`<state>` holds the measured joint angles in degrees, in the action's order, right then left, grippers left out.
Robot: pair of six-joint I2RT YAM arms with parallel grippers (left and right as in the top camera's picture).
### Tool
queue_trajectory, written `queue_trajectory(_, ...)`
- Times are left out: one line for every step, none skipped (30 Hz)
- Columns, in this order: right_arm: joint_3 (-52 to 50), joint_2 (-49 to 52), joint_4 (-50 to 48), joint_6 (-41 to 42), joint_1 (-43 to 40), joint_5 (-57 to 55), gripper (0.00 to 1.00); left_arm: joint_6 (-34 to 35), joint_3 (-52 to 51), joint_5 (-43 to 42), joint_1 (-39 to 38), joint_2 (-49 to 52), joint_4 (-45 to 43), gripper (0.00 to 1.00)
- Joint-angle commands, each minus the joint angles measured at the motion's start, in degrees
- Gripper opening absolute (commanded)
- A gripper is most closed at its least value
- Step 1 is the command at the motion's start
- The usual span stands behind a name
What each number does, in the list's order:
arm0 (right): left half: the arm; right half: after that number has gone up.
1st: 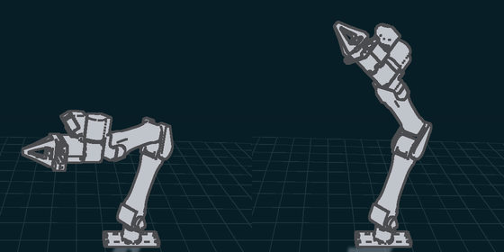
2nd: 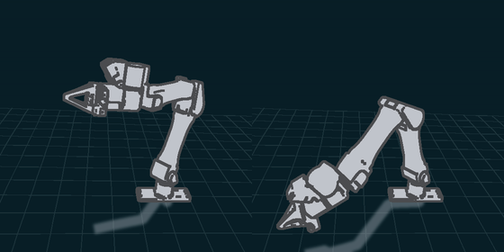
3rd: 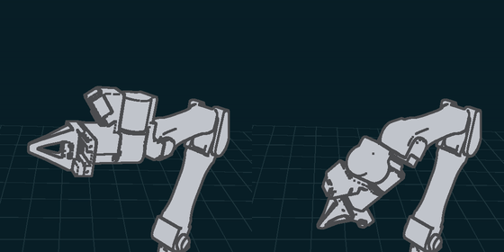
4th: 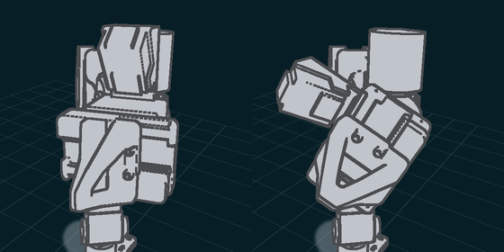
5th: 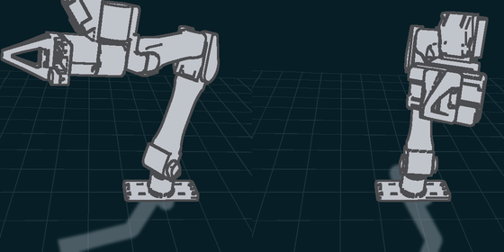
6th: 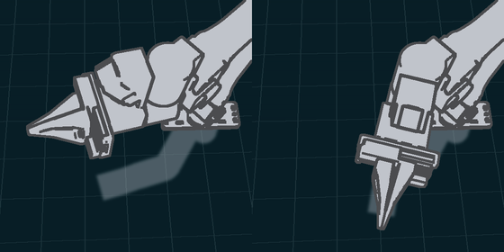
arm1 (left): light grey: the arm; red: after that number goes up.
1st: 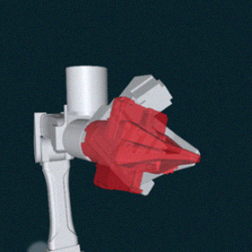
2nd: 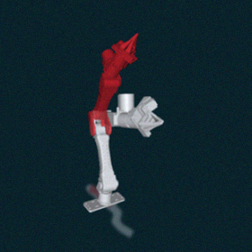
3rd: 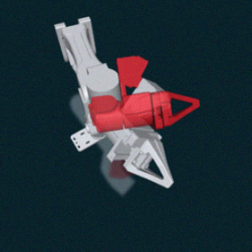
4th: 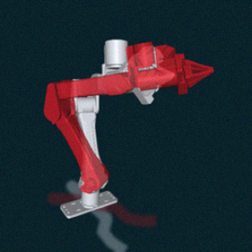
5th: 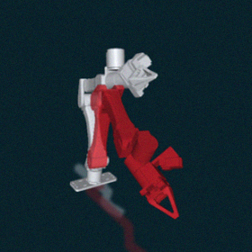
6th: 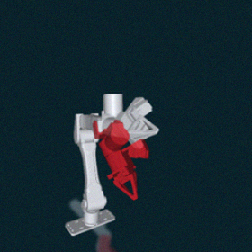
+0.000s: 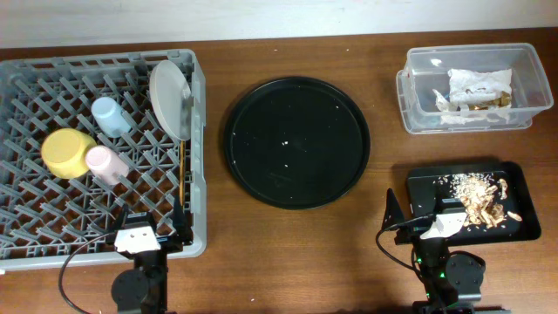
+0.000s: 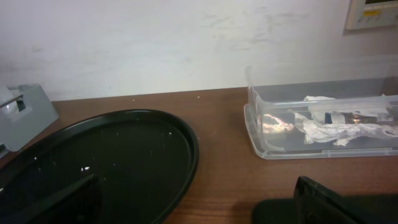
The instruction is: Sort waste into correct bins and load items into the dishwasher rack
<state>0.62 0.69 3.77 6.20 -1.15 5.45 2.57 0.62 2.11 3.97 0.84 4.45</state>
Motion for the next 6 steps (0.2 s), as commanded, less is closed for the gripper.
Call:
queue_trajectory(-0.3, -0.4, 0.3, 0.0, -0.4, -0.3, 0.98, -0.9, -0.1, -0.4, -0.2, -0.5, 0.3, 0.99)
queue_trajectory(-0.3, -0.4, 0.3, 0.0, -0.4, -0.3, 0.98, -0.9, -0.1, -0.4, -0.2, -0.5, 0.3, 0.99)
queue_trajectory(-0.3, -0.4, 0.3, 0.0, -0.4, -0.3, 0.98, -0.9, -0.1, -0.4, -0.2, -0.5, 0.3, 0.99)
queue_trajectory(-0.3, -0.4, 0.3, 0.0, -0.4, -0.3, 0.98, -0.9, -0.1, -0.4, -0.2, -0.5, 0.3, 0.99)
queue_trajectory(-0.3, -0.4, 0.3, 0.0, -0.4, -0.3, 0.98, -0.9, -0.1, -0.4, -0.2, -0.5, 0.3, 1.00)
queue_trajectory(-0.3, -0.4, 0.3, 0.0, -0.4, -0.3, 0.98, -0.9, -0.1, -0.4, -0.2, -0.5, 0.3, 0.99)
